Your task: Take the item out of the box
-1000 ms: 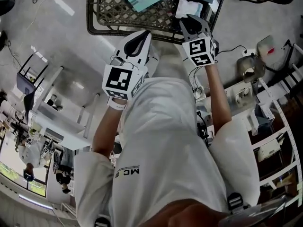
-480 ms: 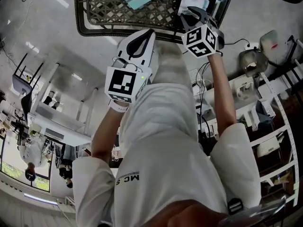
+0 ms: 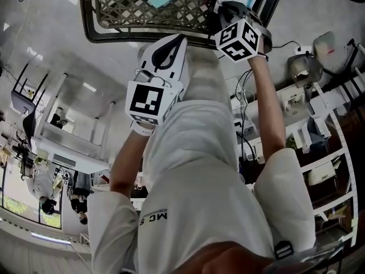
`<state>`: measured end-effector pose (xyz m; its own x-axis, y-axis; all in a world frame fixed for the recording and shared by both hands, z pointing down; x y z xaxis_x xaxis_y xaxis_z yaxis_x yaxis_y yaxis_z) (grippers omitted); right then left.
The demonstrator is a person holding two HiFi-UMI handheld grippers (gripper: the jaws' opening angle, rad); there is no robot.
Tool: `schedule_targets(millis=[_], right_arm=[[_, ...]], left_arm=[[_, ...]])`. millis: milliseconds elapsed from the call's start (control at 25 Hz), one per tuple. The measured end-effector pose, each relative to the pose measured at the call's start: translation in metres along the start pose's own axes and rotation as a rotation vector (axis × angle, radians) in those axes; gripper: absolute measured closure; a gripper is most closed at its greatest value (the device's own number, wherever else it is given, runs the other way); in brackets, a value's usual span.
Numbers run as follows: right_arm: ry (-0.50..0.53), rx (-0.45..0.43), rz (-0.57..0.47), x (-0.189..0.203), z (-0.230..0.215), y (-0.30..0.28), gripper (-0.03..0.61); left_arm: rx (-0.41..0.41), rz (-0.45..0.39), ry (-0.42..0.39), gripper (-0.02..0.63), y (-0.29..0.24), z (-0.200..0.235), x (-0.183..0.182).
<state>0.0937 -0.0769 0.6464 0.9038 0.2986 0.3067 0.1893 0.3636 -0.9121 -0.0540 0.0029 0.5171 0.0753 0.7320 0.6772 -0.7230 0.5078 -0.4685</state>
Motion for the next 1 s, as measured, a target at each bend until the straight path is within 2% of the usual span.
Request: schedule_targets(millis=[360,640,1000], right_arm=[[-0.036,0.007,-0.009,0.000,-0.002,0.008,0.560],[-0.082,0.091,-0.071,-0.007,-0.014,0.040,0.560],[-0.178,0.177,-0.194,-0.035,-0.037,0.116,0.561]], left_arm=[[-0.016,-0.024,-0.021,0.589,0.006,-0.003,-0.010],[-0.023,-0.039,-0.053,0.589,0.013,-0.010,-0.023],[-0.034,-0.074,-0.109,0.589,0.028,-0.029,-0.055]])
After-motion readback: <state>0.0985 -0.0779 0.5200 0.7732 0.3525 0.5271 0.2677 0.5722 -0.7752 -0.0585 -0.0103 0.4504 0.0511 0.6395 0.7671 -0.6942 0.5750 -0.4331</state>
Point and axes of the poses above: the fingertips, and each gripper's own axes: y backward along the fingers, z to its left, x out of its underside, the point moved 6 cm from there along y, backward along the fingers, and after that the axes turned 13 degrees about x, right-handed, at the moved point
